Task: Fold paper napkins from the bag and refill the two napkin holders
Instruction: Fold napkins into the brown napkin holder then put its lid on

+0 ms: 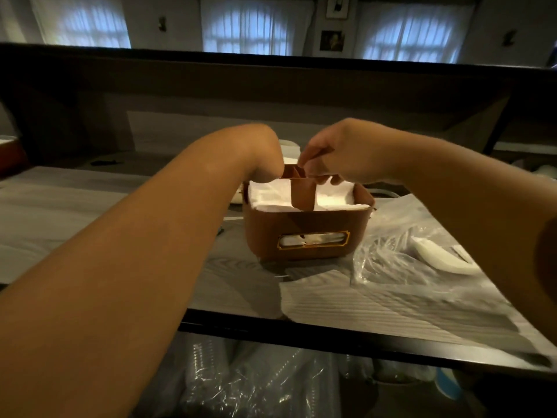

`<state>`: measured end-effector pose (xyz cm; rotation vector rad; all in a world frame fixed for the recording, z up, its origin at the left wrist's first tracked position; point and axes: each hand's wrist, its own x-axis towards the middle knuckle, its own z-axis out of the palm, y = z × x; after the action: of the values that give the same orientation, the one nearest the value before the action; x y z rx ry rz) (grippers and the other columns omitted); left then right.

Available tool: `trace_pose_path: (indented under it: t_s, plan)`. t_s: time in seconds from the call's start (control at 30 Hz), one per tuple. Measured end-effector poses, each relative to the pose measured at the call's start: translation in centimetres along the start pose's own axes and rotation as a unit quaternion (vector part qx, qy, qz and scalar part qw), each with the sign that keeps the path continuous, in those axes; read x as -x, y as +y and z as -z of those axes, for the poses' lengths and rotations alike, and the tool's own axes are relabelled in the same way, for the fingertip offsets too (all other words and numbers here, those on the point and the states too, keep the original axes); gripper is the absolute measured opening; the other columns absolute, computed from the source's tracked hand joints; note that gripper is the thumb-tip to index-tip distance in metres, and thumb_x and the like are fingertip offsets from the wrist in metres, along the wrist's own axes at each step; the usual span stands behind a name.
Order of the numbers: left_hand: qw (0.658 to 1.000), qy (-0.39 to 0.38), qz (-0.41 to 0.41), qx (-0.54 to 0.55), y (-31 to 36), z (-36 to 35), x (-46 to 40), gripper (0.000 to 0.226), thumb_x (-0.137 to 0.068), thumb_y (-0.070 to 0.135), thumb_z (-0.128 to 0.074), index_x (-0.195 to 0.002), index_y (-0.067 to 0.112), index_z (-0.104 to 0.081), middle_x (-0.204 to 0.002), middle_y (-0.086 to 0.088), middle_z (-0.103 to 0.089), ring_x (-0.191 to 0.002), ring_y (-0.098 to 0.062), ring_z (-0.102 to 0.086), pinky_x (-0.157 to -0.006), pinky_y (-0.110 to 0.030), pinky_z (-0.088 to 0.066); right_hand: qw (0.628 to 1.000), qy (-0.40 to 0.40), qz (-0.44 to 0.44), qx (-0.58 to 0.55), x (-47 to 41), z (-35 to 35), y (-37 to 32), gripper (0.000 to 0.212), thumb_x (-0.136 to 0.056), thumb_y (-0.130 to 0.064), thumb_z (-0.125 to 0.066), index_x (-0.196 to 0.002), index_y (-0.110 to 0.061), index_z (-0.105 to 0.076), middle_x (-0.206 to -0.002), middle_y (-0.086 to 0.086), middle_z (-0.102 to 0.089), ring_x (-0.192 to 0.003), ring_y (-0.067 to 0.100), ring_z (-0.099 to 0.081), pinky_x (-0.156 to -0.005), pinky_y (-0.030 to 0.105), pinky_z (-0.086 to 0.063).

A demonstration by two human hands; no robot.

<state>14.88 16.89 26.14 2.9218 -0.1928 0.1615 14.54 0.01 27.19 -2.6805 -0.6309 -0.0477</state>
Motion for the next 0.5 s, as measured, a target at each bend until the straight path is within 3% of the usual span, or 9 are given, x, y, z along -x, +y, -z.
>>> trace_pose_path:
  t_s: [0.17, 0.27, 0.37, 0.43, 0.5]
  plan:
    - [0.994, 0.036, -0.090, 0.058, 6.1, 0.0, 2.5, 0.026, -0.097, 0.012, -0.056, -0.117, 0.016, -0.072, -0.112, -0.004, -0.069, -0.102, -0.023, -0.063, -0.091, -0.039, -0.055, 0.995, 0.058, -0.071, -0.035, 4.3, 1.6, 2.9, 0.011, -0.098, -0.027, -0.061, -0.100, -0.023, -0.071, -0.081, -0.006, -0.074, -0.072, 0.009, -0.072, -0.070, 0.024, -0.058]
    - [0.978, 0.030, -0.139, 0.149, 9.9, -2.0, 3.6, 0.019, -0.096, 0.017, -0.059, -0.109, 0.020, -0.072, -0.100, -0.001, -0.068, -0.089, -0.016, -0.062, -0.077, -0.029, -0.054, 0.988, 0.037, -0.137, -0.064, 7.3, 2.0, 5.3, 0.013, -0.099, -0.026, -0.060, -0.095, -0.020, -0.070, -0.074, -0.005, -0.076, -0.067, 0.010, -0.073, -0.063, 0.023, -0.056]
    - [0.964, 0.000, -0.171, 0.205, 13.5, -5.9, 4.1, 0.019, -0.097, 0.015, -0.057, -0.110, 0.021, -0.070, -0.098, -0.001, -0.067, -0.087, -0.015, -0.063, -0.081, -0.030, -0.056, 0.979, 0.008, -0.201, -0.041, 10.1, 1.7, 8.8, 0.015, -0.099, -0.016, -0.058, -0.096, -0.020, -0.072, -0.074, -0.005, -0.076, -0.069, 0.010, -0.074, -0.061, 0.021, -0.056]
    - [0.952, -0.031, -0.195, 0.234, 15.7, -8.7, 4.0, 0.022, -0.097, 0.013, -0.056, -0.114, 0.021, -0.069, -0.099, -0.001, -0.067, -0.088, -0.015, -0.062, -0.080, -0.028, -0.054, 0.973, -0.010, -0.227, 0.033, 12.0, 1.3, 11.2, 0.020, -0.097, -0.009, -0.057, -0.099, -0.019, -0.074, -0.078, -0.003, -0.076, -0.074, 0.014, -0.073, -0.069, 0.023, -0.057]
    - [0.948, -0.052, -0.203, 0.239, 16.7, -10.9, 3.6, 0.029, -0.098, 0.011, -0.057, -0.121, 0.022, -0.067, -0.109, -0.001, -0.068, -0.096, -0.017, -0.062, -0.084, -0.029, -0.053, 0.966, -0.026, -0.226, 0.124, 12.8, 0.5, 13.1, 0.025, -0.097, -0.007, -0.055, -0.111, -0.016, -0.074, -0.099, 0.000, -0.074, -0.091, 0.018, -0.068, -0.089, 0.032, -0.055]
